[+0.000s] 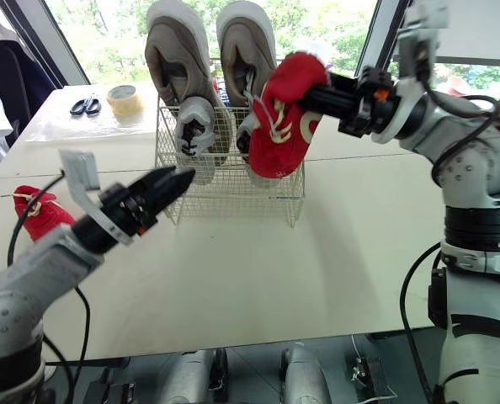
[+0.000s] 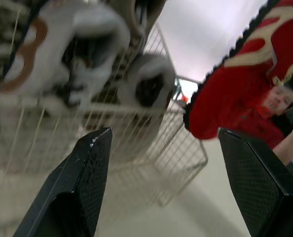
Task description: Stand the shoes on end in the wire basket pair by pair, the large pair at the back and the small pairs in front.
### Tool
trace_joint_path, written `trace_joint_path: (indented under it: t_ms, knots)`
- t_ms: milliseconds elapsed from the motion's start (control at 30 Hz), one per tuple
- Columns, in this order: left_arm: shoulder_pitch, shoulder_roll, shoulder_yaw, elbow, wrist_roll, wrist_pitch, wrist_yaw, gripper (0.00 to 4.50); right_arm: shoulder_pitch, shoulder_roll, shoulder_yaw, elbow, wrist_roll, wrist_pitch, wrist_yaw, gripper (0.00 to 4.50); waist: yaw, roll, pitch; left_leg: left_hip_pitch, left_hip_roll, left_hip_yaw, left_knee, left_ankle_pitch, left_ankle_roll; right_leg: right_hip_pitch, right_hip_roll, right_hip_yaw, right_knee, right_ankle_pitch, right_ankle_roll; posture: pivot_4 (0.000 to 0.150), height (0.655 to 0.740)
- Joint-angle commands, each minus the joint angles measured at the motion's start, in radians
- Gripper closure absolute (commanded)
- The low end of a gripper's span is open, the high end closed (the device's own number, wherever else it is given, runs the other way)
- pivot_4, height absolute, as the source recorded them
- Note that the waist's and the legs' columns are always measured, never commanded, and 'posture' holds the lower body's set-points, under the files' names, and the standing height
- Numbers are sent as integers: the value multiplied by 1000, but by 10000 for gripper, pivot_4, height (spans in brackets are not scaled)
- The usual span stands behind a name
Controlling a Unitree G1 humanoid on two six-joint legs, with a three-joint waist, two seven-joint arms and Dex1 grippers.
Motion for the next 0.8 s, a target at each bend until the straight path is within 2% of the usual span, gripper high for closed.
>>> trace_joint_path:
  t_ms: [33, 267, 467, 567, 700, 733, 800]
  knots:
    - [53, 2, -4, -47, 5, -26, -21, 10247, -9, 30, 13, 3, -75, -88, 44, 35175, 6, 0, 0, 0, 0, 0, 0, 0, 0, 0, 0, 0, 0, 0, 0, 1500, 6938]
    - [74, 28, -10, -43, -22, -30, -50, 10247, 54, 99, 61, 37, -195, -190, 96, 35175, 8, 0, 0, 0, 0, -1, 0, 0, 0, 0, 0, -1, 0, 0, 0, 1500, 6938]
    - [62, 36, 18, -3, -117, -43, -37, 10247, 131, 146, 61, 73, -262, -250, 85, 35175, 7, 0, 0, 0, 0, -1, 0, 1, -1, 0, 0, 0, 0, 0, 0, 1500, 6938]
    - [57, 70, 29, 7, -151, -38, -37, 9766, 148, 149, 50, 72, -263, -235, 85, 25275, 8, 0, 0, 0, 0, -1, 0, 1, -1, 0, 0, -1, 0, 0, 0, 1500, 6938]
    - [48, 134, 20, 26, -168, -9, -45, 9766, 158, 137, 24, 62, -274, -243, 60, 4371, 7, 0, 0, 0, 0, -1, 0, 1, -1, 0, 0, -1, 0, 0, 0, 1500, 6938]
    - [48, 144, 17, 27, -169, -8, -48, 9766, 161, 135, 20, 56, -275, -241, 56, 1057, 8, 0, 0, 0, 0, -1, 0, 1, -1, 0, 0, -1, 0, 0, 0, 1500, 6938]
    - [50, 164, 16, 30, -182, 0, -47, 9766, 172, 128, 9, 33, -275, -231, 45, 412, 7, 0, 0, 0, 0, -1, 0, 1, -1, 0, 0, 0, 0, 0, 0, 1500, 6938]
